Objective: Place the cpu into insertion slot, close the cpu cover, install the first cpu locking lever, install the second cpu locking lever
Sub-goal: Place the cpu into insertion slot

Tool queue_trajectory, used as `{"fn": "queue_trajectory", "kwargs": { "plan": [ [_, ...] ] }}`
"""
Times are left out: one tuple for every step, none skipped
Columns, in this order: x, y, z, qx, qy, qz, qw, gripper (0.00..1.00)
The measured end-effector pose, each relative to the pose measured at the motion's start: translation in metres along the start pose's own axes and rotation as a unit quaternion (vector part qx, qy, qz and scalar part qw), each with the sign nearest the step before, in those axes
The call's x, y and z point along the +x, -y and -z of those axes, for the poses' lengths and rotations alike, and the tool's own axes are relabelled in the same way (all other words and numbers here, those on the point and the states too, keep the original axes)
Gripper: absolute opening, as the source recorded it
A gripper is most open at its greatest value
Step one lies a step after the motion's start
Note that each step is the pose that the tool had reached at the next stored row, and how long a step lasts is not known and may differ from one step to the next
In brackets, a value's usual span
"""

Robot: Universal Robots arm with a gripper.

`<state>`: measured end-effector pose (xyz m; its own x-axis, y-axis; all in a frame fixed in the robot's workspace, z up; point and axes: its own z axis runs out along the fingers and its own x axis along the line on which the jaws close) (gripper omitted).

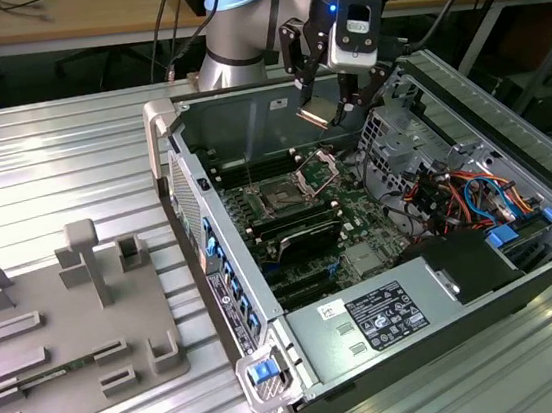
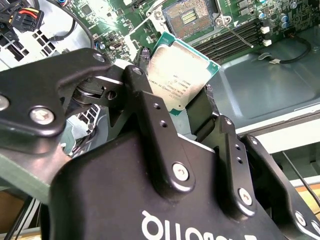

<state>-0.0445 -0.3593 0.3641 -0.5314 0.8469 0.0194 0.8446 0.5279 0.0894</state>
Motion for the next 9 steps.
{"fn": "queue_trajectory", "kwargs": {
  "plan": [
    [0.0, 0.0, 0.0, 0.0, 0.0, 0.0, 1.0, 0.55],
    [0.0, 0.0, 0.0, 0.0, 0.0001, -0.001, 1.0, 0.55],
    [0.0, 0.0, 0.0, 0.0, 0.0003, -0.003, 1.0, 0.55],
    [0.0, 0.0, 0.0, -0.0001, 0.0005, -0.006, 0.99998, 0.55],
    [0.0, 0.0, 0.0, -0.0001, 0.0007, -0.008, 0.99997, 0.55],
    [0.0, 0.0, 0.0, -0.0002, 0.001, -0.011, 0.99994, 0.55],
    [0.0, 0.0, 0.0, -0.0003, 0.0013, -0.014, 0.9999, 0.55],
    [0.0, 0.0, 0.0, -0.0003, 0.0016, -0.018, 0.99984, 0.55],
    [0.0, 0.0, 0.0, -0.0004, 0.0019, -0.022, 0.99976, 0.55]
  ]
}}
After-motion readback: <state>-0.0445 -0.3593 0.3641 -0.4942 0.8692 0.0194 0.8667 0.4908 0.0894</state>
